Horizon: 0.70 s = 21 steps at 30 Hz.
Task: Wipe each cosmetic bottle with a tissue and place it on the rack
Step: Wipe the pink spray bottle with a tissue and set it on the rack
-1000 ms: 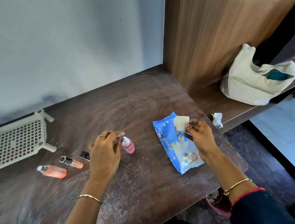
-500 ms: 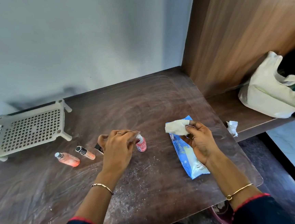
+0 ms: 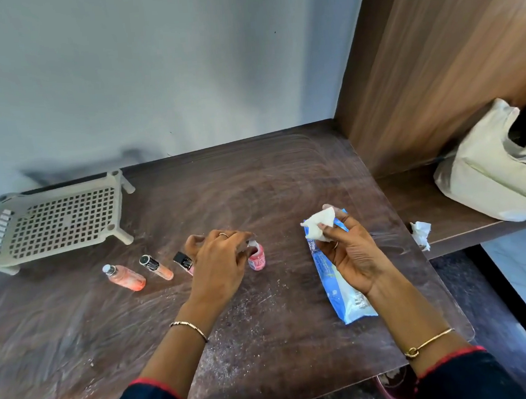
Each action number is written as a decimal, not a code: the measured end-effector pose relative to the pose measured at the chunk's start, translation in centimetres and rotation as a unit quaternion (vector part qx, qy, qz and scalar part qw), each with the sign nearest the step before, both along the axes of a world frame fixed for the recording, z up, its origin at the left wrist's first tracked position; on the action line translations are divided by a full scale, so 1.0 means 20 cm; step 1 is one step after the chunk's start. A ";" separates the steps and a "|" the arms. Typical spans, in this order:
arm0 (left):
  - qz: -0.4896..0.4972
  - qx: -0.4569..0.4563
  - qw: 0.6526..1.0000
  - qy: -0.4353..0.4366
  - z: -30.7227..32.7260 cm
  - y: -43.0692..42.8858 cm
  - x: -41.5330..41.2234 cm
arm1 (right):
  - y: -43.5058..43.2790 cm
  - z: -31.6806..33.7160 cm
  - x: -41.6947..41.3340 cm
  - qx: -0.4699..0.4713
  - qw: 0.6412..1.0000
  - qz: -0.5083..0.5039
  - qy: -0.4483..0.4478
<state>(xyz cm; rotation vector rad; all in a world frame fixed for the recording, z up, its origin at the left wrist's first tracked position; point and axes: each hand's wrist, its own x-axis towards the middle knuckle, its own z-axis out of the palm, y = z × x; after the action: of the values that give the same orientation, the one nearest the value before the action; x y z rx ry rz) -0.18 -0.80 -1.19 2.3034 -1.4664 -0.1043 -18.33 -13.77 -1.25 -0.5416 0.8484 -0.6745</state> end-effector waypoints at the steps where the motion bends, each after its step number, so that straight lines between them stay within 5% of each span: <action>1: 0.000 0.001 1.000 0.005 0.00 0.00 0.00 | 0.00 -0.01 0.01 -0.005 1.000 -0.005 0.010; 6: 0.007 -0.003 1.000 0.017 0.00 -0.01 0.02 | 0.01 -0.03 0.02 -0.072 0.991 -0.018 0.115; 10: 0.030 -0.017 0.996 0.088 0.00 -0.01 0.03 | 0.05 -0.04 0.06 -0.225 0.949 -0.025 0.220; 16: 0.037 -0.073 0.943 0.324 0.05 0.01 0.03 | 0.18 -0.02 0.21 -0.478 0.839 0.029 0.257; 21: 0.076 -0.098 0.859 0.497 0.11 0.03 0.02 | 0.29 -0.01 0.26 -0.676 0.690 0.097 0.241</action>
<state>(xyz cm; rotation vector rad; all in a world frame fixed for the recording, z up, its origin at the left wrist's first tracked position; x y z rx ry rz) 0.30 -0.11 1.00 1.7034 -0.6985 -0.9010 -13.12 -8.02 -1.41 -2.2134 0.6138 -0.9077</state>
